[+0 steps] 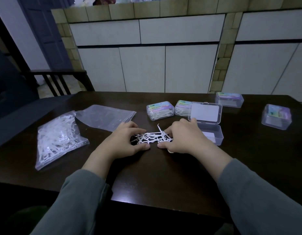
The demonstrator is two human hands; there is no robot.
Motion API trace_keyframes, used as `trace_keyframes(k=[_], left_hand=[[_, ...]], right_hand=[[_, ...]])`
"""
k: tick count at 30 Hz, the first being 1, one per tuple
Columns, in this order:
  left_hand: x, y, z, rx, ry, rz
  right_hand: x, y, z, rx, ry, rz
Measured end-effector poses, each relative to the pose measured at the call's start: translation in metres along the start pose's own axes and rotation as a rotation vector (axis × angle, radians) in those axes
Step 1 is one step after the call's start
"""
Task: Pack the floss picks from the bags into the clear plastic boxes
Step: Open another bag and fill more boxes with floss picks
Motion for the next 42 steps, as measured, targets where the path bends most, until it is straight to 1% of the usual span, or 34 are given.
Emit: trace_keyframes(k=[4, 7, 9, 12, 18, 22, 27, 34, 42], left_hand=[[0.002, -0.001, 0.007, -0.026, 0.024, 0.044], [-0.001, 0.001, 0.009, -0.051, -0.021, 0.029], [-0.001, 0.004, 0.006, -0.03, -0.009, 0.002], [0.001, 0.006, 0.004, -0.021, -0.035, -0.011], [-0.006, 0.005, 0.011, -0.103, -0.066, -0.033], [-0.007, 0.005, 0.014, -0.149, -0.126, -0.031], [-0.013, 0.004, 0.016, -0.223, -0.223, -0.027], [-0.017, 0.004, 0.02, -0.318, -0.283, -0.043], [-0.029, 0.015, 0.033, -0.444, -0.213, -0.153]], right_hand=[[0.004, 0.008, 0.003, -0.051, -0.058, -0.011], [0.007, 0.012, 0.013, -0.124, 0.014, -0.016], [0.006, 0.014, 0.013, -0.106, 0.07, -0.045], [0.005, 0.015, 0.007, -0.039, 0.087, -0.079], [0.017, 0.016, 0.009, -0.075, 0.189, -0.078], [0.028, 0.016, 0.007, -0.089, 0.334, -0.036], [0.035, 0.016, 0.001, -0.108, 0.446, -0.008], [0.023, 0.014, 0.016, -0.199, 0.317, 0.001], [-0.001, 0.026, 0.04, -0.337, 0.134, -0.004]])
Point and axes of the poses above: each hand's wrist, its own y-axis away from the middle knuckle, its own z-axis out of the back of the hand, x = y × z, the point moved 10 cm from there along -y, towards the middle knuckle, and after that the axes turned 7 degrees about z, right-handed, at the moved point
